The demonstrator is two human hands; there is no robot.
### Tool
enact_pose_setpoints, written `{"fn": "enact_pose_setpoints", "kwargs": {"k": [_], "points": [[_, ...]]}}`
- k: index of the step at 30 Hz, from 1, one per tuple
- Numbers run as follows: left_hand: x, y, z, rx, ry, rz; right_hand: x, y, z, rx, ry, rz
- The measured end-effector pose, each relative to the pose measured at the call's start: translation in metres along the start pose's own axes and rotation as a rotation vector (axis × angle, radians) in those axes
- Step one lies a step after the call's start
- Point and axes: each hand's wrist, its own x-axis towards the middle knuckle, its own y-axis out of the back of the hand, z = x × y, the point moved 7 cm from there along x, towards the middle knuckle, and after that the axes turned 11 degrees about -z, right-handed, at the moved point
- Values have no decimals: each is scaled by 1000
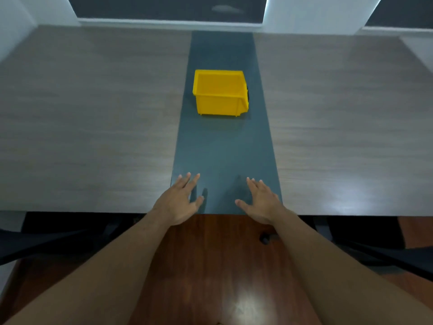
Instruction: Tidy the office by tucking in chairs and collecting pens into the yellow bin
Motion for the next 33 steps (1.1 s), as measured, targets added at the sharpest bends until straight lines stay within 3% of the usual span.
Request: {"fn": "enact_pose_setpoints", "kwargs": {"k": [15,23,33], "points": [[-238,111,12,-41,10,213,-188,72,-138,65,151,152],[-350,115,-65,-179,127,361,-210,56,-255,0,379,141],[-520,74,-193,-346,381,592,-236,-7,-448,-110,719,-5]]}}
